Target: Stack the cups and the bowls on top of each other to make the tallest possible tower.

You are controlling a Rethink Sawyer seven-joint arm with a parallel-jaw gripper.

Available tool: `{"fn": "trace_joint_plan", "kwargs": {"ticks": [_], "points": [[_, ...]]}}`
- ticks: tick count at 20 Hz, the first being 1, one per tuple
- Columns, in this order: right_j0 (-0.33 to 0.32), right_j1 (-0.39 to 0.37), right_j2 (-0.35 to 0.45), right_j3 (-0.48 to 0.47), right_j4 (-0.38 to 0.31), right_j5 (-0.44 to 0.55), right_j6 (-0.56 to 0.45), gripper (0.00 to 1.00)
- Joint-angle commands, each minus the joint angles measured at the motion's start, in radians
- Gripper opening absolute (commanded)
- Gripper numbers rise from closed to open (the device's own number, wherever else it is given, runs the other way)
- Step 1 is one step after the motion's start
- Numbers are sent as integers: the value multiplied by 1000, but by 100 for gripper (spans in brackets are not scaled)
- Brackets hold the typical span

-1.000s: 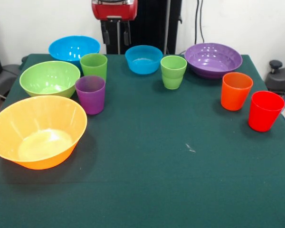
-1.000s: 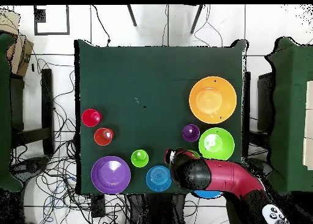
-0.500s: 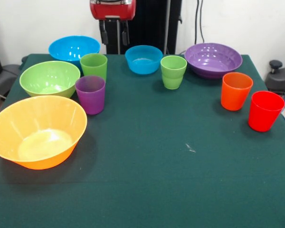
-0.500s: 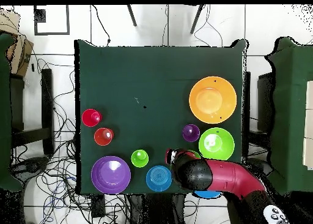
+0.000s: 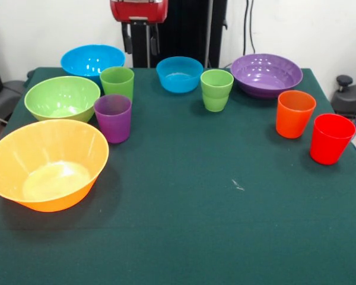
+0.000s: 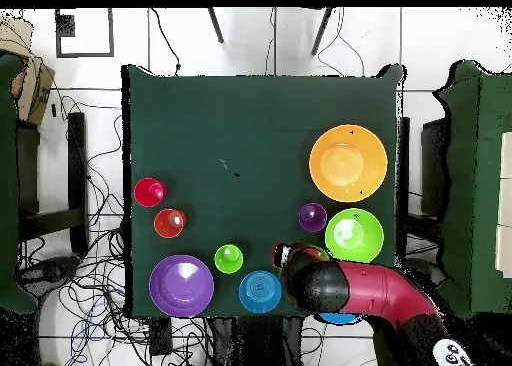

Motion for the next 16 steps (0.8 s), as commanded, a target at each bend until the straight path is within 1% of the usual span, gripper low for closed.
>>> {"fn": "trace_joint_plan", "kwargs": {"ticks": [1, 3, 6, 7, 8, 11, 13, 16], "points": [[-18, -42, 69, 87, -27, -66, 31, 100], [-21, -62, 67, 93, -30, -57, 23, 100], [-40, -91, 95, 100, -3, -48, 15, 100], [-24, -94, 81, 96, -7, -65, 37, 100], [-29, -105, 86, 111, -4, -77, 42, 100], [24, -62, 42, 66, -18, -116, 97, 100], [59, -31, 12, 26, -24, -108, 115, 100], [113, -38, -28, 15, -12, -117, 156, 100]]}}
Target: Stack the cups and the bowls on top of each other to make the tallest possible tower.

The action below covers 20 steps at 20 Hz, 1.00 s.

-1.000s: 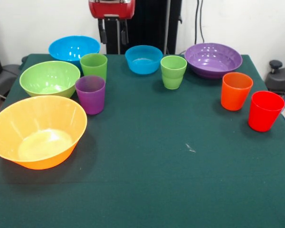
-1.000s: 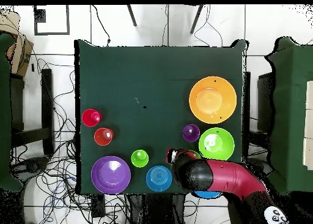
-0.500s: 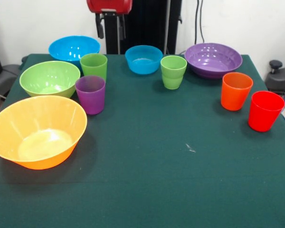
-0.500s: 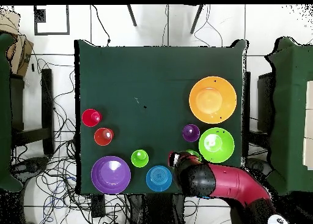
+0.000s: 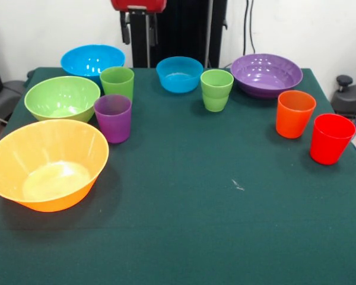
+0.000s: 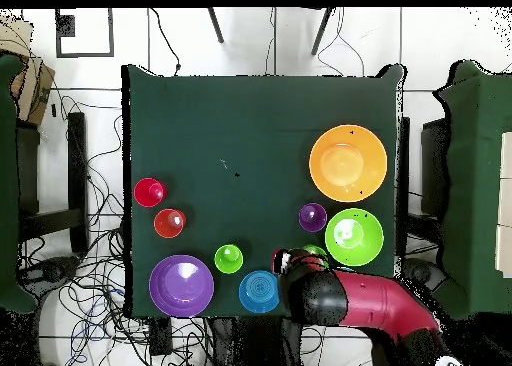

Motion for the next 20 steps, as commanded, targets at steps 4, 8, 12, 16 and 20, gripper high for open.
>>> {"fn": "trace_joint_plan", "kwargs": {"ticks": [4, 8, 12, 16, 20], "points": [[143, -22, -24, -4, 16, -82, 166, 100], [205, 3, -41, -14, 32, -106, 190, 100], [187, 6, -50, -7, 50, -115, 186, 100], [237, -19, -110, 24, 21, -166, 214, 100], [257, 10, -139, 20, 27, -179, 239, 100]]}}
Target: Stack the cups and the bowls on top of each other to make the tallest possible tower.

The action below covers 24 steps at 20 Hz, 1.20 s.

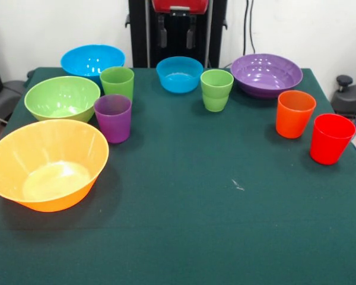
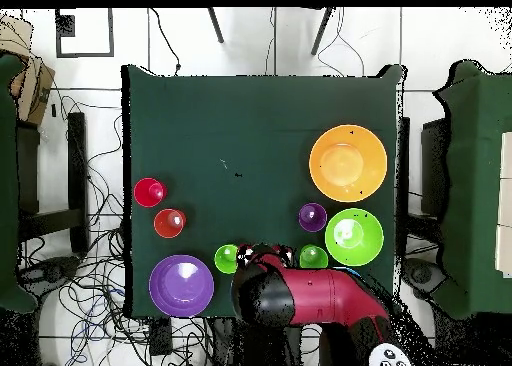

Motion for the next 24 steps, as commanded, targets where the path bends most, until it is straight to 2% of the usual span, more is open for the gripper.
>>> {"fn": "trace_joint_plan", "kwargs": {"ticks": [1, 2, 5, 6, 7, 9, 11, 13, 15, 20, 22, 24], "points": [[41, 28, -49, 22, 7, -96, 180, 100], [33, 27, -31, 25, 4, -83, 161, 100], [71, 12, -68, 25, -2, -47, 171, 100], [67, 7, -57, 42, 1, -93, 180, 100], [93, 17, -77, 42, -16, -163, 199, 100], [166, 47, -129, 4, -14, -169, 224, 100], [139, 58, -77, 2, 24, -119, 202, 100], [172, 75, -107, -27, 21, -80, 193, 100], [158, 81, -83, -19, 34, -93, 187, 100], [168, 133, -111, -13, 14, -150, 189, 100], [153, 158, -119, -27, -3, -161, 174, 100], [106, 170, -116, -15, -22, -169, 151, 100]]}}
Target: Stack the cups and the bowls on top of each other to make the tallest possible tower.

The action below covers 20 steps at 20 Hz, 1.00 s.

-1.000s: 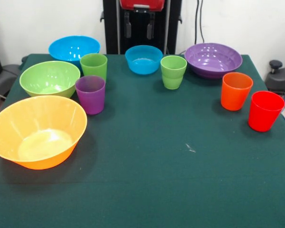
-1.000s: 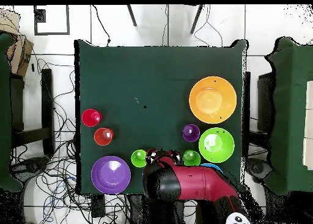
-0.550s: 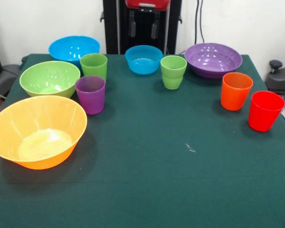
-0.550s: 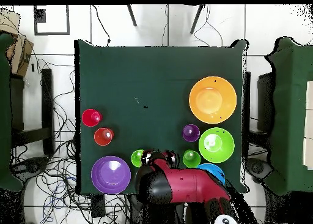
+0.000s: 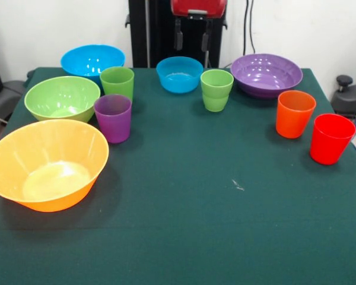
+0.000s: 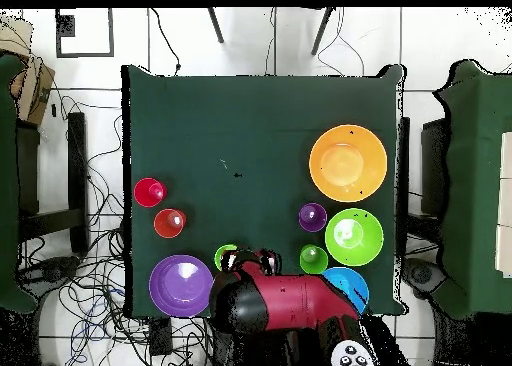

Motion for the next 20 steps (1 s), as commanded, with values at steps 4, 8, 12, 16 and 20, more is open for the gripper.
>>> {"fn": "trace_joint_plan", "kwargs": {"ticks": [4, 8, 12, 16, 20], "points": [[-108, 128, -34, 1, -57, -97, 96, 100], [-156, 177, -10, -12, -57, -127, 86, 100], [-160, 214, -10, -37, -48, -153, 95, 100], [-165, 258, -18, -65, -50, -193, 97, 100], [-185, 290, -17, -86, -55, -198, 83, 100]]}}
